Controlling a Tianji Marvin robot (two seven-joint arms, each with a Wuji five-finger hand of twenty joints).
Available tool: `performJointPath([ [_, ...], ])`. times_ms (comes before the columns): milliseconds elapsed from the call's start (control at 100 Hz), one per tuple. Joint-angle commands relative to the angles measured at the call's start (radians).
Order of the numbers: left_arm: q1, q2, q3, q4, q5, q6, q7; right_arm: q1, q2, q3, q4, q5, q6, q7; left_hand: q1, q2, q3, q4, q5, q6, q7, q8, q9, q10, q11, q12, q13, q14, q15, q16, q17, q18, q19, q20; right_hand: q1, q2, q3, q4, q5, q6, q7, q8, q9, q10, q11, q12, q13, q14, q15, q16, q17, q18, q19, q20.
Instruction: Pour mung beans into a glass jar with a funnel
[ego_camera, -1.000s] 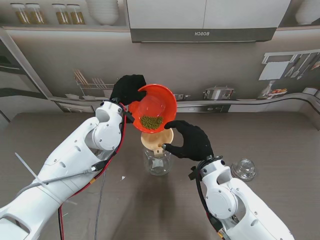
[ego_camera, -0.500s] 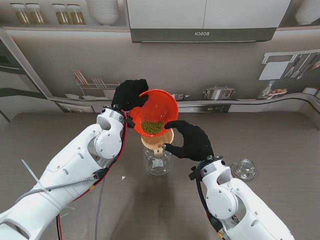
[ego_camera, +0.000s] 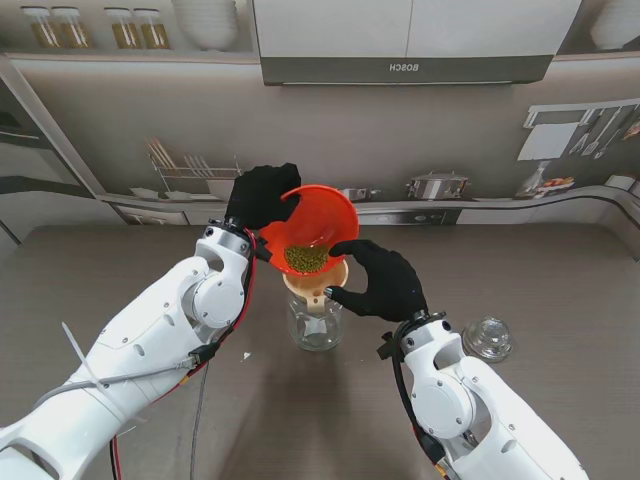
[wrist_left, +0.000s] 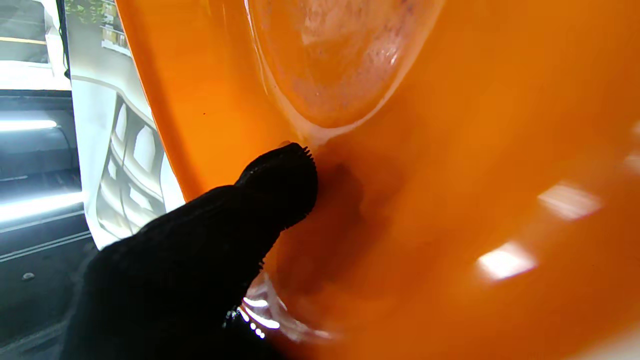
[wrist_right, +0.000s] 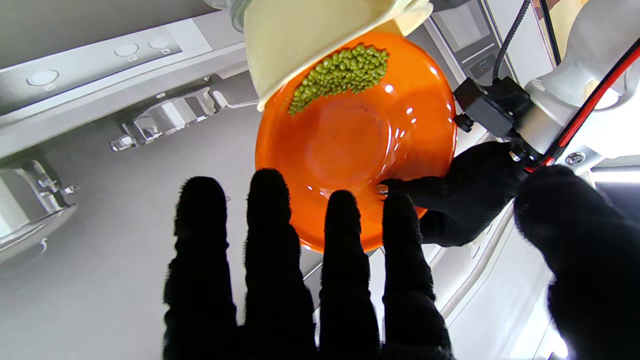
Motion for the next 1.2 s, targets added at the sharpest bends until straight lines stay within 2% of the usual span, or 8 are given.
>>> performJointPath([
  [0,-0.004,-0.004,0.0,-0.004,0.01,-0.008,-0.001,-0.003,-0.004,-0.003,-0.003,-0.002,-0.001,0.011,0.051,0.038,0.125,0.01,0.032,-0.087,0.102,0.014,0.048,0.002,0.02,0.007,0.02,-0.014,0.034,-0.016,0.033,-0.04,0.035,-0.014,-0.036,0.01,-0.009,0.016,-0.017,-0.01,-0.007,-0.007,-0.014,-0.021,-0.002,-0.004,0.009,-0.015,-0.003,-0.016,0.001,0.012,-0.007,-0.01],
  [510,-0.015,-0.002,0.019,0.025,0.073,-0.046,0.085,-0.003,-0.004,-0.002,-0.003,-0.005,0.003,0.009,0.048,0.041,0.126,0.005,0.023,-0.09,0.113,0.004,0.046,-0.001,0.02,0.008,0.02,-0.02,0.03,-0.018,0.032,-0.05,0.032,-0.017,-0.037,0.01,-0.005,0.015,-0.018,-0.01,-0.005,-0.009,-0.014,-0.022,-0.001,-0.005,0.012,-0.017,-0.002,-0.016,0.002,0.012,-0.005,-0.012],
  [780,-0.034,0.006,0.036,0.043,0.131,-0.078,0.137,-0.002,-0.004,-0.002,-0.001,-0.006,0.004,0.004,0.048,0.044,0.125,0.002,0.016,-0.094,0.122,-0.001,0.044,-0.003,0.02,0.009,0.021,-0.026,0.029,-0.019,0.032,-0.058,0.031,-0.02,-0.037,0.008,-0.003,0.015,-0.018,-0.01,-0.005,-0.009,-0.013,-0.022,0.0,-0.005,0.014,-0.014,-0.001,-0.016,0.003,0.012,-0.004,-0.013],
  [1190,-0.026,0.023,0.035,0.014,0.189,-0.085,0.152,-0.003,-0.004,-0.001,-0.003,-0.007,0.005,0.007,0.045,0.045,0.124,0.001,0.011,-0.096,0.132,-0.011,0.04,-0.006,0.021,0.011,0.021,-0.03,0.029,-0.02,0.033,-0.062,0.032,-0.024,-0.038,0.01,-0.003,0.014,-0.018,-0.01,-0.003,-0.01,-0.013,-0.023,0.0,-0.005,0.016,-0.015,0.0,-0.015,0.003,0.012,-0.003,-0.014],
])
